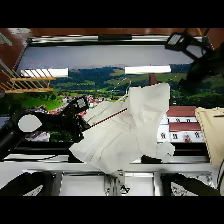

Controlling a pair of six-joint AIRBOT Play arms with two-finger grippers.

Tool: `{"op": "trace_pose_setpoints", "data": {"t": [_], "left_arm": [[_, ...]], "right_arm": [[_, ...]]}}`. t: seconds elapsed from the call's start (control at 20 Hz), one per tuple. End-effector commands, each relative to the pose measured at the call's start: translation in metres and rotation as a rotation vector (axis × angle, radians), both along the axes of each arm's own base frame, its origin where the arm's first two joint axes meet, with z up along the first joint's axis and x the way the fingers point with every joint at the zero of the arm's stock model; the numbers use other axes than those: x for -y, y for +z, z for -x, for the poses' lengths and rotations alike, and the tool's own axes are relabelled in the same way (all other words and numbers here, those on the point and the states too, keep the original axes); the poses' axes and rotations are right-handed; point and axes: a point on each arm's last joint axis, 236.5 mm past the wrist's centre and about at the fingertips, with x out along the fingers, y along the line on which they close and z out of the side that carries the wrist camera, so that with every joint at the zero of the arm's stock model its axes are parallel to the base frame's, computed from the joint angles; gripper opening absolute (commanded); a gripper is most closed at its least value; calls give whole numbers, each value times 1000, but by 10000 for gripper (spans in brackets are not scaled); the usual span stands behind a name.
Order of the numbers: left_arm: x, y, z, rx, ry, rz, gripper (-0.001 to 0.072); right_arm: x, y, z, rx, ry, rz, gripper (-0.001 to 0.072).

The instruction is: Fold the shirts.

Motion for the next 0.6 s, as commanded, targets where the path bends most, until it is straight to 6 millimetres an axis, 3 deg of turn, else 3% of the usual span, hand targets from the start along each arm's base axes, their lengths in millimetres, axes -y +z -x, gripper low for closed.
{"op": "trace_pose_setpoints", "data": {"t": [0.0, 0.25, 0.4, 0.55], "left_arm": [[-9, -1, -9, 6, 31, -8, 41], [-9, -1, -8, 5, 26, -8, 41], [-9, -1, -8, 5, 26, -7, 40], [-9, -1, -9, 8, 27, -6, 40]], "right_arm": [[-30, -37, -7, -114, 331, -47, 587], [-31, -73, -36, -138, 403, -24, 587], [-35, -64, -73, 20, 395, -16, 587], [-49, -63, -79, 47, 415, -66, 587]]}}
